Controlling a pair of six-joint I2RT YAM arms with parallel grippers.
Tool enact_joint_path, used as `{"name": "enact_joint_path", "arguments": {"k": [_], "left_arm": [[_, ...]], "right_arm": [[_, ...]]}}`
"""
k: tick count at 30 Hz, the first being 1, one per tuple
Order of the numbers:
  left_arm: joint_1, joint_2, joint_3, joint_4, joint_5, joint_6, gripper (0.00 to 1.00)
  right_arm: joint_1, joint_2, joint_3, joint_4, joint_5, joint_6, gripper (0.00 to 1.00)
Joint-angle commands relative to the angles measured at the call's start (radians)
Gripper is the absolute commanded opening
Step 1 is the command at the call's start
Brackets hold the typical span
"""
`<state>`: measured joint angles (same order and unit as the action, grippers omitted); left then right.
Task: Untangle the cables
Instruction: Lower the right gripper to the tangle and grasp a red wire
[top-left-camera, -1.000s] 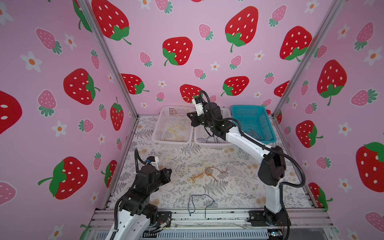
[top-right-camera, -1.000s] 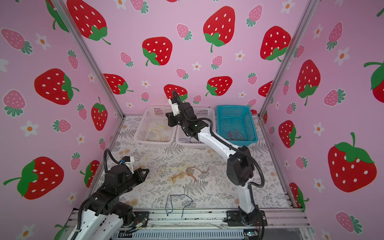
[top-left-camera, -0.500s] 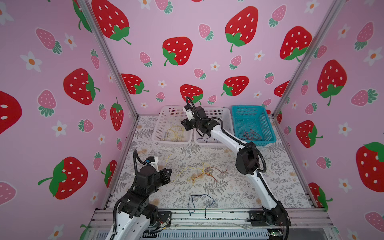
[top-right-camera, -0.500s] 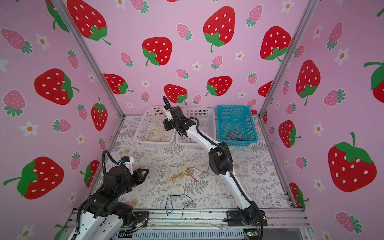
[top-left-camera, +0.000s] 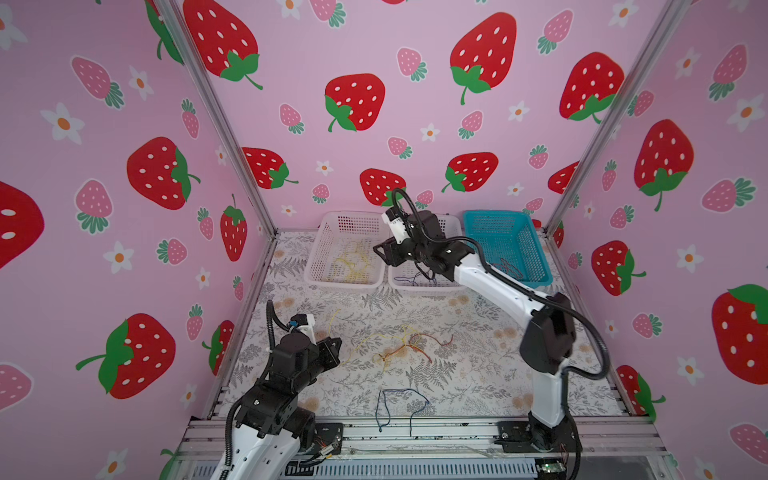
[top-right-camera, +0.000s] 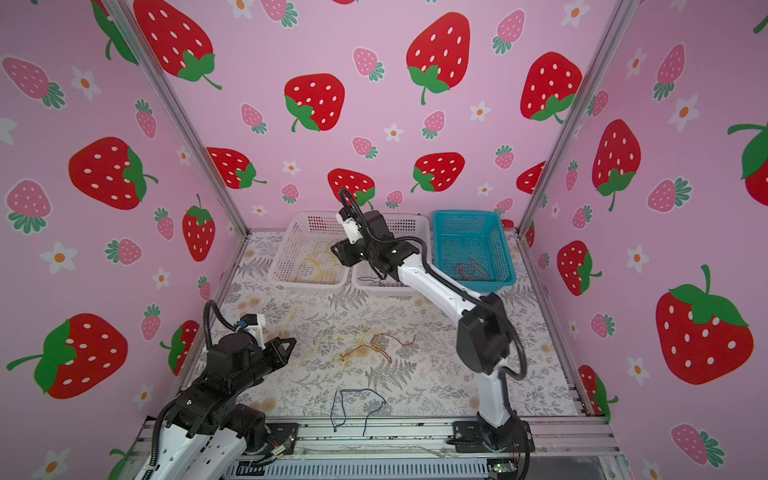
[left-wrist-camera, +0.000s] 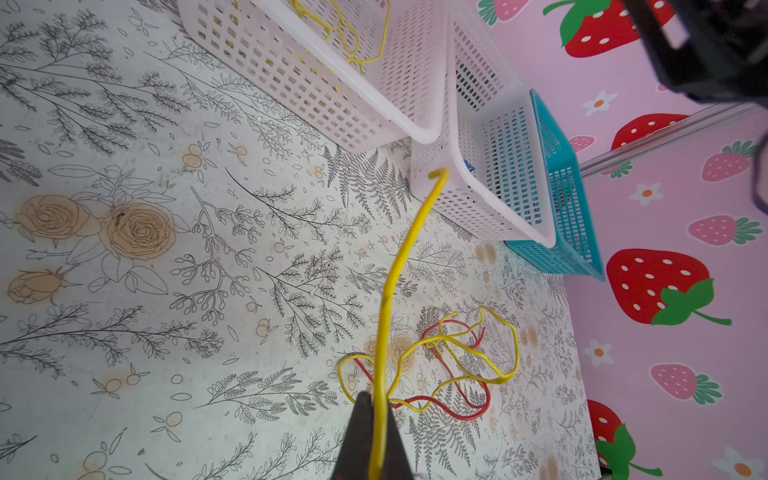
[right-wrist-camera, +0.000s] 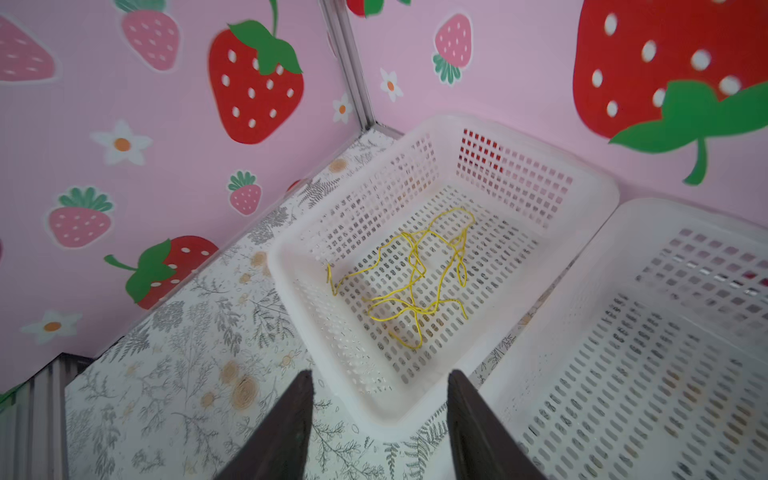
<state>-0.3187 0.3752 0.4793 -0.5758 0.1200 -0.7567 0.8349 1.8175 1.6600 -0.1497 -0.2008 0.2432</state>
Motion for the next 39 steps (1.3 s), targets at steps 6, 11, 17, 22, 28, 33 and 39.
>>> {"name": "enact_joint_path", "arguments": {"k": [6,11,17,22,28,33,39], "left_arm": [[-0.001,0.021,0.061,0.058,0.054,-0.007,0.00],[-0.002,0.045,0.107,0.026,0.045,0.031,0.00],[-0.002,0.051,0.152,-0.042,-0.006,0.086,0.00],[-0.001,0.061,0.147,-0.052,-0.002,0.090,0.00],[-0.001,0.057,0.149,-0.058,-0.010,0.094,0.00],[-0.002,0.057,0.148,-0.058,-0.009,0.095,0.00],[-0.001,0.042,0.141,-0.063,-0.013,0.093,0.00]], "right_arm": [[0.071,-0.568,-0.782,0.379,0.005,0.032,0.58],[0.097,-0.732,-1.105,0.449,0.010,0.070,0.60],[0.126,-0.745,-1.269,0.507,0.048,0.119,0.60],[0.150,-0.679,-1.296,0.570,0.020,0.127,0.60],[0.213,-0.585,-1.325,0.681,0.037,0.153,0.60],[0.219,-0.481,-1.278,0.673,0.111,0.137,0.59],[0.219,-0.395,-1.241,0.696,0.095,0.136,0.53]]}}
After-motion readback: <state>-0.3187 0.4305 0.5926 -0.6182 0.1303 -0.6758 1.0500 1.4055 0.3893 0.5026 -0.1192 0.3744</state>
